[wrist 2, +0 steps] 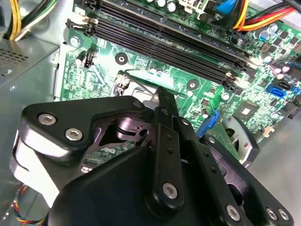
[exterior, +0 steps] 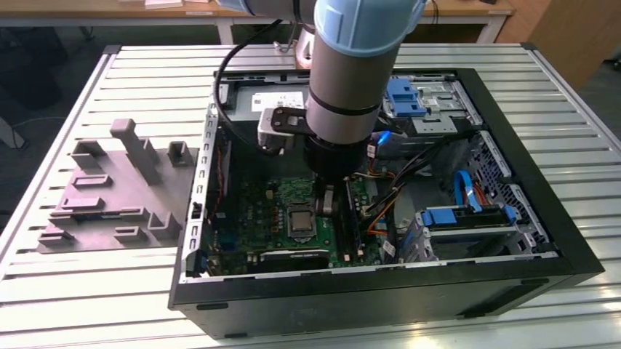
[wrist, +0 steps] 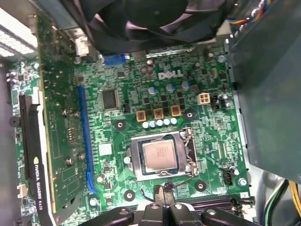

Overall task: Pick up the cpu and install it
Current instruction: 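Install the first cpu locking lever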

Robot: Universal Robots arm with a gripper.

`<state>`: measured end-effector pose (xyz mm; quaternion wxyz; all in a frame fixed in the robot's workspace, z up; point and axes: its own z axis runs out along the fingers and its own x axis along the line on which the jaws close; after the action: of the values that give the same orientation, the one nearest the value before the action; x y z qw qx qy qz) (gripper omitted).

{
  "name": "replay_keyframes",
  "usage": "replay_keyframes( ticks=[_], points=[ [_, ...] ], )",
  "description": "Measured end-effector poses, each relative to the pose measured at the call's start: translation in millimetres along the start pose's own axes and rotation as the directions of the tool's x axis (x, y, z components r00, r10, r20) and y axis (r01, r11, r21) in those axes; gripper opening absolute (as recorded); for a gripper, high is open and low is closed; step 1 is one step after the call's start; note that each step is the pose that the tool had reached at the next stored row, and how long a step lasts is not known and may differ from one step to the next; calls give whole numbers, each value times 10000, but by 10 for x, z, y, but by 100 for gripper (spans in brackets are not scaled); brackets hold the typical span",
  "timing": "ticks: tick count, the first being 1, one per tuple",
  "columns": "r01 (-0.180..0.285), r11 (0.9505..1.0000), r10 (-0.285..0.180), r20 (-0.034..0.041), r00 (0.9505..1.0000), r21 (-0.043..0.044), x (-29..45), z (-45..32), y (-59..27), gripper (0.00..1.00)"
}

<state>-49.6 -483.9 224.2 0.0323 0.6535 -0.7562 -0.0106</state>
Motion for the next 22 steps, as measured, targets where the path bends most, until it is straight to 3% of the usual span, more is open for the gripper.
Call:
replay_keyframes(
  ticks=[15, 22],
  points=[
    [996, 9950, -996, -62, 9950, 32, 47, 108, -8, 11],
    [1298, 9914, -1297, -77, 9915, 154, 68, 148, 0, 11]
  ],
)
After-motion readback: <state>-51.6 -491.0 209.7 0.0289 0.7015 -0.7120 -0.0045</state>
